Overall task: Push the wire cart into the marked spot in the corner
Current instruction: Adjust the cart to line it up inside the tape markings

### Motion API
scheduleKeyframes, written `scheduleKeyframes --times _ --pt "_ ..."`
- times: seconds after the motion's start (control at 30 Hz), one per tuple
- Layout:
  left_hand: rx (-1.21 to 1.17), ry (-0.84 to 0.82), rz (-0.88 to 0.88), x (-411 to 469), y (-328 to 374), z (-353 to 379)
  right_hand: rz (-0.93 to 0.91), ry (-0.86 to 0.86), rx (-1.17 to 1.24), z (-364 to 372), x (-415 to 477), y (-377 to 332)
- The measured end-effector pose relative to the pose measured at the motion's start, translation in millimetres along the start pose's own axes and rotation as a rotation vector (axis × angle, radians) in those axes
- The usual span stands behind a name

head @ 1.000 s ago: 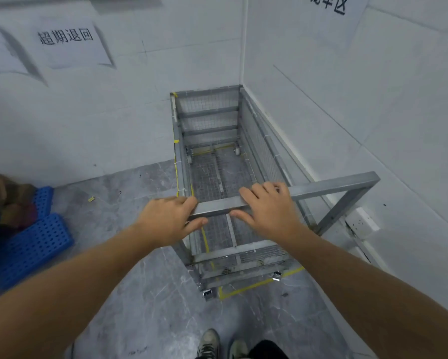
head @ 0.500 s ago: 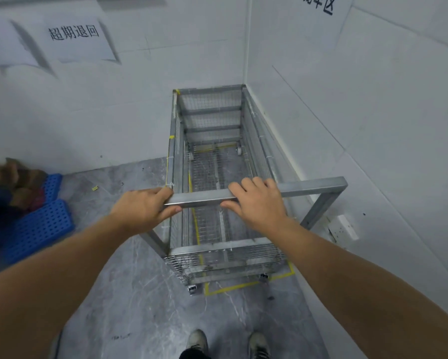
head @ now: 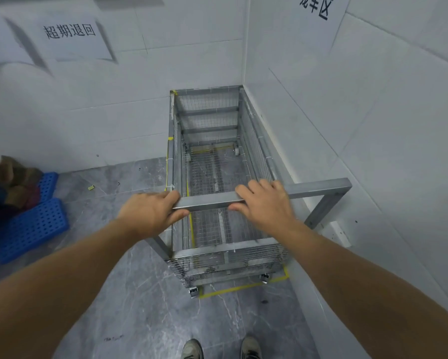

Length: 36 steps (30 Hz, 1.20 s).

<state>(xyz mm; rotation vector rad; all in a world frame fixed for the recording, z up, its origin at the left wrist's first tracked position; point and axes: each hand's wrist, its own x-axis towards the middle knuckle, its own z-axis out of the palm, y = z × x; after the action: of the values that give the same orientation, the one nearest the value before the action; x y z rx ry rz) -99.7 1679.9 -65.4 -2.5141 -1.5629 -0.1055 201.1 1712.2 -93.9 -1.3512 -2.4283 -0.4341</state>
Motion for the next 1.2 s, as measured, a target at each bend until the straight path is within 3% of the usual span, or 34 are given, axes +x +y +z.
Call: scheduleKeyframes --times 0.2,0.37,0.53,0.7,0.97,1.2 --pt "0.011 -0.116 -0.069 47.2 55.4 -7.1 0.024 -0.205 0.013 -9.0 -3.3 65.4" --pt "0.013 -0.149 -0.096 63.2 67.0 -6.4 0.015 -0.12 0.042 -3.8 -4.3 86.2" --pt "0.006 -0.18 -0.132 62.1 68.9 -12.9 0.005 -0.175 0.084 -6.2 -2.7 86.3" --pt "-0.012 -0.115 -0.178 56.0 72.2 -13.0 -0.024 -0.105 0.049 -1.9 -2.6 86.5" --pt "0.058 0.013 -0.018 57.3 59.2 3.1 -0.093 -0.057 0.005 7.2 1.1 94.3" --pt "0.03 -0.156 -0.13 61.3 64.2 -6.8 -0.021 -0.243 0.029 -9.7 6.4 87.6"
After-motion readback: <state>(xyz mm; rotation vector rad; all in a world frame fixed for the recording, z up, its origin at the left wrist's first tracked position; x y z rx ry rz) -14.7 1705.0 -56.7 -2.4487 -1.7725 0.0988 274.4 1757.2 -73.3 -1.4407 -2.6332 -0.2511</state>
